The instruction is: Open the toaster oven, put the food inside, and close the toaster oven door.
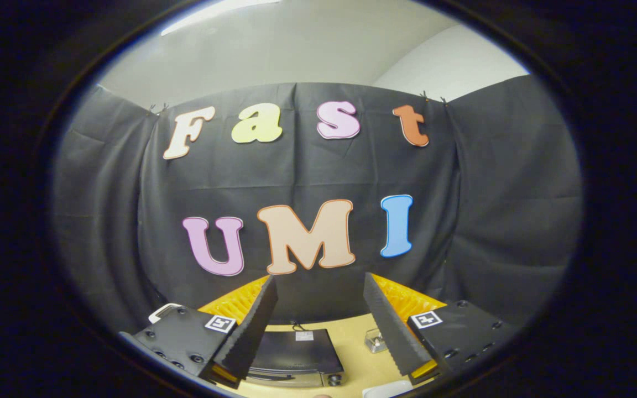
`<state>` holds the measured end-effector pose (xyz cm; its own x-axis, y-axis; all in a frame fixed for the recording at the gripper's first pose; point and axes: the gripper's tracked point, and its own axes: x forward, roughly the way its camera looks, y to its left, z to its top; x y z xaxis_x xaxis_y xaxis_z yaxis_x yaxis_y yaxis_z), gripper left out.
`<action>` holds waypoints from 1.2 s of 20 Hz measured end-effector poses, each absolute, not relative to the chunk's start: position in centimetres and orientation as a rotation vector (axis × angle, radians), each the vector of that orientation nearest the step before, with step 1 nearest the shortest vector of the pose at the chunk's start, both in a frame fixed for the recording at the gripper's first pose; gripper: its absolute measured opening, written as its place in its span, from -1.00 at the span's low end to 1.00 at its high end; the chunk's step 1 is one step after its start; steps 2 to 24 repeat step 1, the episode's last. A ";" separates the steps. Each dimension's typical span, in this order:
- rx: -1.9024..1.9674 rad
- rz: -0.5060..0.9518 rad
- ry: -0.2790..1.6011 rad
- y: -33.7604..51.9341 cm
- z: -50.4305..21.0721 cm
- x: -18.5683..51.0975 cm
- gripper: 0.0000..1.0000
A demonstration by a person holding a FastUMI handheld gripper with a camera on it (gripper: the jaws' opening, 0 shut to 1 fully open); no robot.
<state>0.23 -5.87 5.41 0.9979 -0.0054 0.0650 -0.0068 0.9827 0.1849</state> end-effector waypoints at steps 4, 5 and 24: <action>0.184 0.004 -0.061 -5.8 5.4 0.2 0.98; 0.184 0.004 -0.061 -5.8 5.4 0.2 0.98; 0.184 0.004 -0.061 -5.8 5.4 0.2 0.98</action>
